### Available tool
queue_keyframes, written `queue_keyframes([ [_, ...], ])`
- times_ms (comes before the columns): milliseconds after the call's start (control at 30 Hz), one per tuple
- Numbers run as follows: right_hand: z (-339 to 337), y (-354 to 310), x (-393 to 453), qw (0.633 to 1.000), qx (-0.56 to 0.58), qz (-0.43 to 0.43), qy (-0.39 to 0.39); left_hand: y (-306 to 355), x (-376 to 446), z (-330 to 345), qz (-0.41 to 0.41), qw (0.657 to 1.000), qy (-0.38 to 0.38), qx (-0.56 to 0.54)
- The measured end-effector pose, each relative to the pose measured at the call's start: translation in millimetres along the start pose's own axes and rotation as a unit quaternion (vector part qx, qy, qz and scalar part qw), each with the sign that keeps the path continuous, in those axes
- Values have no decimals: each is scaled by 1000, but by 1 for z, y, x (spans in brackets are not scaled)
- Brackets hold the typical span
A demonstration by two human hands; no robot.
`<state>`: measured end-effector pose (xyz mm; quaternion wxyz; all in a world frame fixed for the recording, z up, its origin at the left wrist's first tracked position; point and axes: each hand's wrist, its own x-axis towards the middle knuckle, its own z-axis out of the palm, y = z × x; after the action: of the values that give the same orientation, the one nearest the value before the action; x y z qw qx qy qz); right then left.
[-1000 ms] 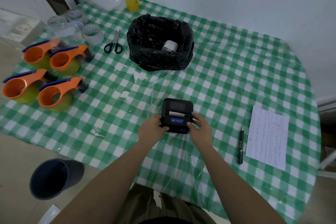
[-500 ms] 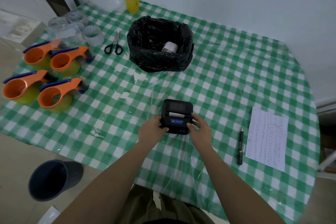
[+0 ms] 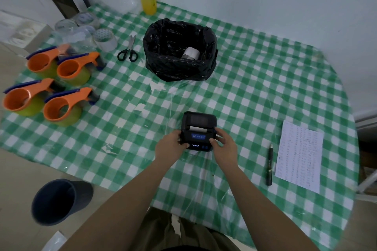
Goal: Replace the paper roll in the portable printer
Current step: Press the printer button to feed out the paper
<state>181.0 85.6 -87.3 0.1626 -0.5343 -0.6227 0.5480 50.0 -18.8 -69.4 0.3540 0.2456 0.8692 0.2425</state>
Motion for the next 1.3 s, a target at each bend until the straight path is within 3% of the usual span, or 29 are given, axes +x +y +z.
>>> queue_keyframes([
  [367, -8, 6, -14, 998, -20, 21, -61, -7, 9, -6, -16, 992, -33, -123],
  [1300, 4, 4, -12, 995, -99, 9, -23, -9, 12, -3, 4, 998, -14, -57],
])
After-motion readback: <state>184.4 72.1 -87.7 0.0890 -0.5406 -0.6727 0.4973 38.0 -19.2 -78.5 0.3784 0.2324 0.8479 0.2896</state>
